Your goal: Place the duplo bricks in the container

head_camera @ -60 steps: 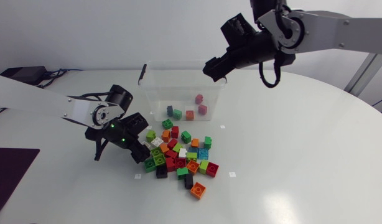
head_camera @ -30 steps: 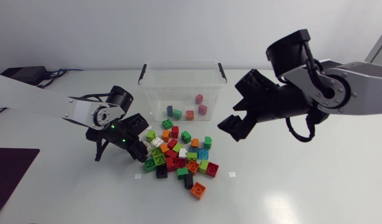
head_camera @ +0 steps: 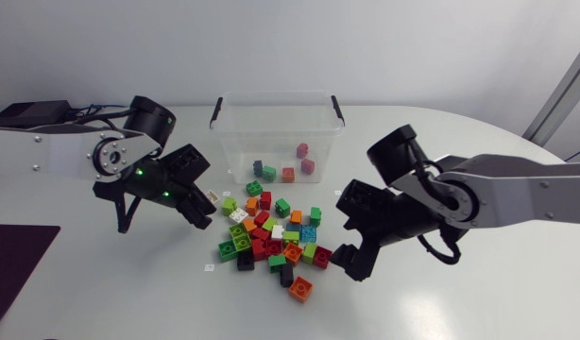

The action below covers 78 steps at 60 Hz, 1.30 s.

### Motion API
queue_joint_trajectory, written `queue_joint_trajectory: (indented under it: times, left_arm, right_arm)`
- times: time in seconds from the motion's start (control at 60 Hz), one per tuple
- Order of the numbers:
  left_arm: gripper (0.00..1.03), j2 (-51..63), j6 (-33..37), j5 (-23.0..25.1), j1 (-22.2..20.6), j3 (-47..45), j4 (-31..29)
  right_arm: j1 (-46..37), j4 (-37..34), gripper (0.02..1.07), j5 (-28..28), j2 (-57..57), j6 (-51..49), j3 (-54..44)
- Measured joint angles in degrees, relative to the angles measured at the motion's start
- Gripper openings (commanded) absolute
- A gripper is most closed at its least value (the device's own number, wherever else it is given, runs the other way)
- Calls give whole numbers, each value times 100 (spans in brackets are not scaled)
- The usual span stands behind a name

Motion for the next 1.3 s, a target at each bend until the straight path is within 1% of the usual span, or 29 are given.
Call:
queue_joint_trajectory:
  times: [0.2, 0.383, 0.417, 0.467, 0.55, 0.667, 0.733, 0.783, 0.8, 0.817, 0.867, 0.9, 0.917, 1.15, 1.3]
  left_arm:
    - [25, -654, -55, 234, 31, 0, -109]
    - [25, -953, -317, 426, 48, 166, -142]
    - [25, -970, -376, 487, 63, 208, -107]
    - [25, -1012, -483, 544, 72, 254, 11]
    - [25, -1058, -649, 629, 72, 317, 162]
    - [25, -1060, -911, 662, 72, 424, 417]
    - [25, -1058, -1054, 662, 72, 483, 601]
    - [25, -1038, -1169, 664, 66, 555, 739]
    - [25, -1027, -1204, 664, 66, 579, 787]
    - [25, -1014, -1217, 664, 66, 605, 824]
    - [25, -946, -1305, 662, 66, 699, 914]
    - [25, -894, -1342, 664, 59, 765, 968]
    - [25, -846, -1381, 664, 59, 820, 1016]
    - [25, -203, -1683, 660, 24, 1416, 1126]
    - [25, 203, -1832, 610, -94, 1843, 1215]
  right_arm:
    - [249, 254, 101, 125, 597, -68, -2]
    - [341, 391, 100, 162, 1005, -81, 52]
    - [350, 439, 100, 210, 1075, -81, 59]
    - [363, 527, 96, 275, 1215, -83, 87]
    - [367, 579, 95, 297, 1403, -98, 160]
    - [378, 629, 86, 302, 1445, -101, 205]
    - [398, 634, 75, 302, 1445, -101, 291]
    - [404, 634, 61, 302, 1445, -101, 350]
    - [404, 636, 60, 302, 1445, -101, 365]
    - [404, 634, 51, 302, 1445, -103, 380]
    - [404, 634, 41, 302, 1458, -103, 417]
    - [411, 645, 32, 302, 1486, -103, 444]
    - [413, 649, 30, 304, 1499, -103, 455]
    - [450, 627, 28, 299, 1515, -127, 466]
    - [352, 354, 28, 299, 1276, -229, 466]
